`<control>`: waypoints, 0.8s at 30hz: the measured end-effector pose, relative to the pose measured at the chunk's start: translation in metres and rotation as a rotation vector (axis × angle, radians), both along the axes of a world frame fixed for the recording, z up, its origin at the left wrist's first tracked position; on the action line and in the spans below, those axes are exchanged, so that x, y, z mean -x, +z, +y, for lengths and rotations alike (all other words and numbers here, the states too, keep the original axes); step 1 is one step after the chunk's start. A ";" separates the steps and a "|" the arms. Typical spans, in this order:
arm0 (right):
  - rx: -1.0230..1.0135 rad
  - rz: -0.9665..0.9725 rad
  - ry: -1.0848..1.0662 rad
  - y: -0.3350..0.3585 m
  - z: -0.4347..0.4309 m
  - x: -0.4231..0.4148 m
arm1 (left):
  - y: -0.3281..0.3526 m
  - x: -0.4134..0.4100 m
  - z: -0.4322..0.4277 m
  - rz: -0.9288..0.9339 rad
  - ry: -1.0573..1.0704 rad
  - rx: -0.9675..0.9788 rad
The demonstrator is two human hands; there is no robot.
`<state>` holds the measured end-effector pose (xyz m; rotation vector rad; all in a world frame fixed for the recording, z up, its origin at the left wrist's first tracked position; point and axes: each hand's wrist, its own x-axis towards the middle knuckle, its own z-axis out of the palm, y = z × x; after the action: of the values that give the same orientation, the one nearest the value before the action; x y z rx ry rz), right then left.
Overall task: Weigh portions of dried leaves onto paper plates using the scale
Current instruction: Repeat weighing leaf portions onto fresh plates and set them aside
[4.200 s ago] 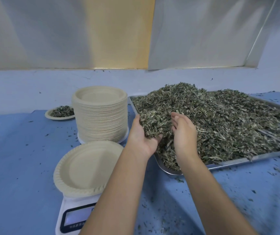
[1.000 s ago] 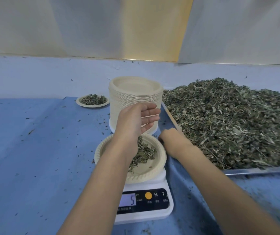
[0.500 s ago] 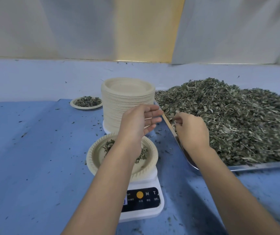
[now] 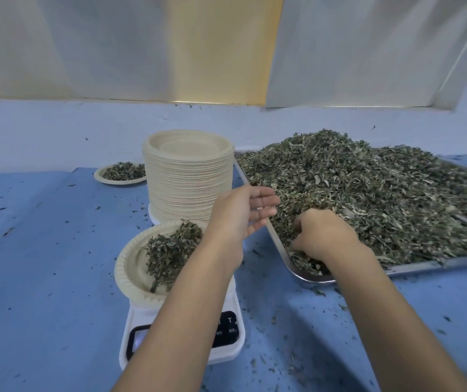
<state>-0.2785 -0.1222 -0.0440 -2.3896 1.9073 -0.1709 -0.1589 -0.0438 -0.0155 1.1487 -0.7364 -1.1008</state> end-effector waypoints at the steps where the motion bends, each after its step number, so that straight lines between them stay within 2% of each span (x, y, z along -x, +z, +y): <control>1: -0.048 0.040 0.011 0.000 0.000 0.000 | -0.001 0.002 -0.001 -0.004 -0.004 -0.001; 4: -0.159 0.096 0.057 -0.002 -0.002 0.002 | -0.003 0.005 -0.002 -0.007 -0.005 -0.010; 7: -0.179 0.123 0.094 -0.003 -0.002 0.004 | -0.002 0.007 -0.003 -0.016 -0.004 -0.020; 21: -0.009 -0.077 0.142 -0.012 0.003 0.004 | -0.002 0.010 -0.001 -0.003 0.027 -0.044; 24: 0.091 -0.160 0.111 -0.011 -0.001 0.004 | -0.004 0.006 -0.002 0.011 0.060 -0.058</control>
<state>-0.2830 -0.1229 -0.0554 -2.4479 1.7280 -0.4362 -0.1647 -0.0454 -0.0199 1.2049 -0.6612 -1.0832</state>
